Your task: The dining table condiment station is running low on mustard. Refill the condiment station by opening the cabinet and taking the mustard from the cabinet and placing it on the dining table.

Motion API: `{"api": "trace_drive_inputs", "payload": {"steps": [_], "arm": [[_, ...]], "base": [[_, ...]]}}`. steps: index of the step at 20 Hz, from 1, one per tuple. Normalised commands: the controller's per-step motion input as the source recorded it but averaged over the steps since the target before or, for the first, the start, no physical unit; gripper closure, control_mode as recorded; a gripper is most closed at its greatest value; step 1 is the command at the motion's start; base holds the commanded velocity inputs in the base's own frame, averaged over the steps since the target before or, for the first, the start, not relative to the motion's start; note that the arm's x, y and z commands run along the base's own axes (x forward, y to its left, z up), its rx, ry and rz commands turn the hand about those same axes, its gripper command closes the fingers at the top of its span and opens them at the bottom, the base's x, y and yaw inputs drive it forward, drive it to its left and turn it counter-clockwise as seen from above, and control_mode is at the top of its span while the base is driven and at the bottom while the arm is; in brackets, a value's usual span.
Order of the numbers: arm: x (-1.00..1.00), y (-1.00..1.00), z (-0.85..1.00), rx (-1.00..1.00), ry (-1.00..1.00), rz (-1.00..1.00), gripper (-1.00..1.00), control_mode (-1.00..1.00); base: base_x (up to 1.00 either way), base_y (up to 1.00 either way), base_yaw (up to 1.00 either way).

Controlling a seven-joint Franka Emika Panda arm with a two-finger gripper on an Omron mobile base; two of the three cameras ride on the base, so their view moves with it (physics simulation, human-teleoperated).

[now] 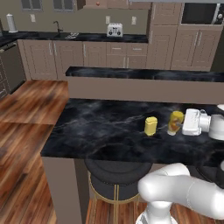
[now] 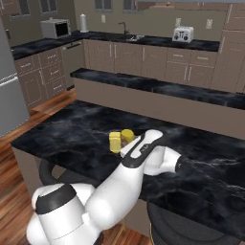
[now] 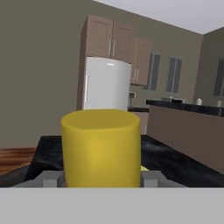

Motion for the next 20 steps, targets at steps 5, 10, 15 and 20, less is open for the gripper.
{"api": "trace_drive_inputs", "payload": {"steps": [5,10,15,20], "arm": [[0.34,-0.11,-0.17,0.00,0.00,0.00,1.00,-1.00],[0.33,-0.21,-0.06,0.02,0.00,0.00,1.00,-1.00],[0.28,-0.18,-0.15,0.01,0.00,0.00,1.00,-1.00],[0.23,-0.02,-0.36,0.00,0.00,0.00,1.00,-1.00]], "base": [[0.00,0.00,0.00],[0.00,0.00,0.00],[0.00,0.00,0.00],[0.00,0.00,0.00]]}}
